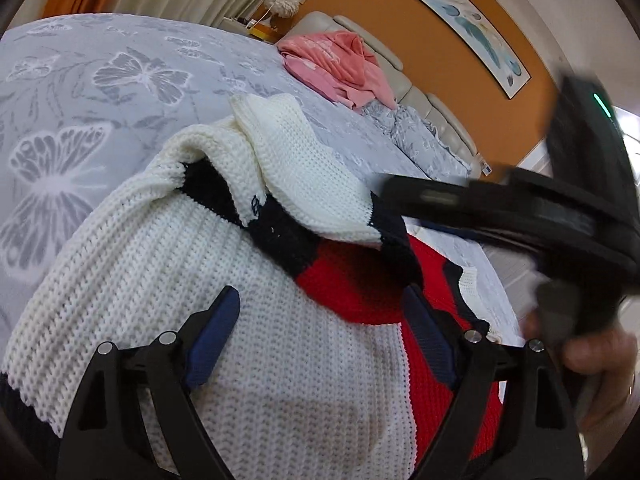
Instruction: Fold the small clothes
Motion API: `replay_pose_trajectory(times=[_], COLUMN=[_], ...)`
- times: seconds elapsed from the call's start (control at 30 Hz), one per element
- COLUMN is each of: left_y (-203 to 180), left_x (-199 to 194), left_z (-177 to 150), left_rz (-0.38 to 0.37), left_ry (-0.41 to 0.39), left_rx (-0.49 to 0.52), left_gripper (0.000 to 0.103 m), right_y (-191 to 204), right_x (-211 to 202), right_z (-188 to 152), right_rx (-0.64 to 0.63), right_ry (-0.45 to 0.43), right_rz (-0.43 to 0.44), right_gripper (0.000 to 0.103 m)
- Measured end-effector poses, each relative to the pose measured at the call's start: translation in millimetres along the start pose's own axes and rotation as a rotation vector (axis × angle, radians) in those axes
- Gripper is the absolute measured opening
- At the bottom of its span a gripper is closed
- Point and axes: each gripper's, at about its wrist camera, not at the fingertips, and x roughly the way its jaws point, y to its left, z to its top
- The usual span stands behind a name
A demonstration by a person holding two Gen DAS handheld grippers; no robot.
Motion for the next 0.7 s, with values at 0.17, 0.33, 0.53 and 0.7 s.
replay_pose_trajectory(times=[0.17,0.33,0.53,0.7], left_y=[3,6,3,1], left_x=[-2,0,2,1], left_z=[-6,-6,-4,3], left_rz=[-0.002,-0.014,-0.015,-0.014], left_ry=[0.0,-0.003,0.005,0.026], left_rx=[0.003,-0.005,0.005,-0.017], left_gripper=[0.081,0.081,0.085,0.088], right_y=[6,-79,-194,-216], right_x=[57,-34,-70,-77], right_z=[16,3,-154,-191], right_rx=[-0.091,0.309,0.784,0.89], right_ry=[0.143,-0.127,-0.127,-0.164], right_rz=[-0.062,0.056,-0.041,0.089], right_gripper=[0.047,0.016,0.025,0.052])
